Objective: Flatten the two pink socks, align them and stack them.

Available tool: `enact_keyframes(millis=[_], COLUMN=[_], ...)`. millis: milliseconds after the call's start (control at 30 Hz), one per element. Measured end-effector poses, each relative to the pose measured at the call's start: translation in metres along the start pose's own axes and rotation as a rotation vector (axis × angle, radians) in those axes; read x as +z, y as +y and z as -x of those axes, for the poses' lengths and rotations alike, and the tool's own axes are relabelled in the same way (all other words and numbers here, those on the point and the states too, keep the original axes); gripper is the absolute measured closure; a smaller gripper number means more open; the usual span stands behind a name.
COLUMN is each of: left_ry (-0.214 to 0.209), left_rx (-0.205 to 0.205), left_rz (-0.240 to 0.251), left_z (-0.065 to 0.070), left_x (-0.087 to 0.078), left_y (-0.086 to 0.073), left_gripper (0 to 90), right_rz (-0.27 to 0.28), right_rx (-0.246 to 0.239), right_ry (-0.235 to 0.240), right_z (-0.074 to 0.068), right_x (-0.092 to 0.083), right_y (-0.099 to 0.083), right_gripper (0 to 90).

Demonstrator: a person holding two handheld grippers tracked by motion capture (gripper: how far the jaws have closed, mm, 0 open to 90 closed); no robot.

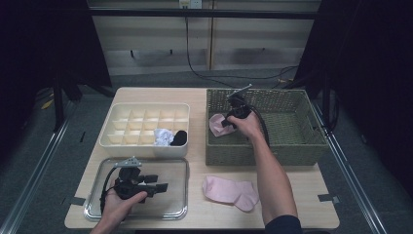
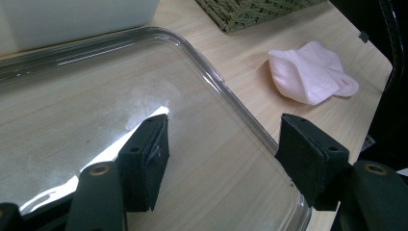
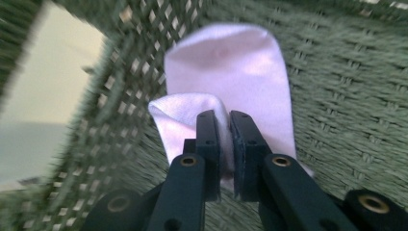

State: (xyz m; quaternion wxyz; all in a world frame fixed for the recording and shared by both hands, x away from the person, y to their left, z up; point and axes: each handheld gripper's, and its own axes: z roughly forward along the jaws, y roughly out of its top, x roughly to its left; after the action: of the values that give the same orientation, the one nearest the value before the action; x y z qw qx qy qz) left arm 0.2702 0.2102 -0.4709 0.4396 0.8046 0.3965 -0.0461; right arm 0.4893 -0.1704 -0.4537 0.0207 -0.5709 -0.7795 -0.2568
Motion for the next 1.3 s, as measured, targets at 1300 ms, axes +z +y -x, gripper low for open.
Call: enact_keyframes(millis=[1300], left_ry=[0.020], left_rx=[-0.059], left_rz=[0.011], left_z=[-0.006], left_x=[0.001], left_y=[-0.001], left_gripper=[28.8], right_rz=[0.318], right_rx=[0.031], right_ry=[0.212], right_z=[-0.004], right_x=[-0.108], right_y=[-0.032], right_gripper=[83.4])
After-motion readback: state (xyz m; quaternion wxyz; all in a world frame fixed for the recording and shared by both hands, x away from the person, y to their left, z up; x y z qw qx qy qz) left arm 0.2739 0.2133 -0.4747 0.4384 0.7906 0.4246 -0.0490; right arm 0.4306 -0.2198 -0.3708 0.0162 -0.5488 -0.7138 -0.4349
